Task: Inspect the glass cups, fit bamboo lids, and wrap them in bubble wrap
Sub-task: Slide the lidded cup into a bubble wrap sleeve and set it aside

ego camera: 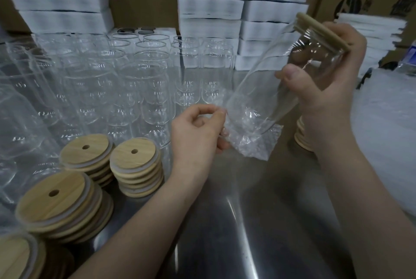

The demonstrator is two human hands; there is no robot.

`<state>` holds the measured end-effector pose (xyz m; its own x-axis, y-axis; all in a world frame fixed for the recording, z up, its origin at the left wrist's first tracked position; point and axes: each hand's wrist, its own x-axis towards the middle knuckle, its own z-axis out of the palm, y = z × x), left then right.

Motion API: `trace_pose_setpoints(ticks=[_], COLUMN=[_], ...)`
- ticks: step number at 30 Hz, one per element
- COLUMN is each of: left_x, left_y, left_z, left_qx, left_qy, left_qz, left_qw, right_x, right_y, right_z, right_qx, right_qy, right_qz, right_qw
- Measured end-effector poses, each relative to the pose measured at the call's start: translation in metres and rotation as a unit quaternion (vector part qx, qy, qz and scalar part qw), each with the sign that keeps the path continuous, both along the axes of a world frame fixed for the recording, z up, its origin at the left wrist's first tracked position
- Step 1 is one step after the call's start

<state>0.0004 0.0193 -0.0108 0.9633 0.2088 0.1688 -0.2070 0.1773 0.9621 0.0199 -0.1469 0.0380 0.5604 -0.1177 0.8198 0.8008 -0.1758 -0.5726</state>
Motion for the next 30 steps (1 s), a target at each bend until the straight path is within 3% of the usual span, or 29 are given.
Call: trace_pose_setpoints(ticks=[7,12,18,22,26,30], left_x=[-0.004,-0.005,-0.005,-0.001,0.005,0.009], left_y=[-0.003,-0.007,-0.002,0.0,0.001,0.001], left_z=[0.005,0.005,-0.001,-0.002,-0.004,-0.009], left_qx=[0.026,0.041,0.116,0.13,0.109,0.159], left_qy=[-0.054,-0.032,-0.102,-0.058,0.014,0.02], left_qz=[0.004,-0.033,0.047,0.061,0.051,0.066], left_qw=[0.998,0.998,0.987,0.988,0.993,0.985], right_x=[-0.001,-0.002,0.002,0.002,0.001,-0.003], right_y=[0.008,0.012,0.013,0.01,0.012,0.015], right_z=[-0.002,-0.003,-0.004,-0.007,-0.006,-0.004], right_qx=[0.033,0.103,0.301,0.381,0.393,0.416], right_qy=[0.014,0.096,0.258,0.322,0.332,0.319], right_qz=[-0.062,-0.104,-0.008,0.053,0.069,0.106], right_qw=[0.997,0.985,0.918,0.865,0.855,0.845])
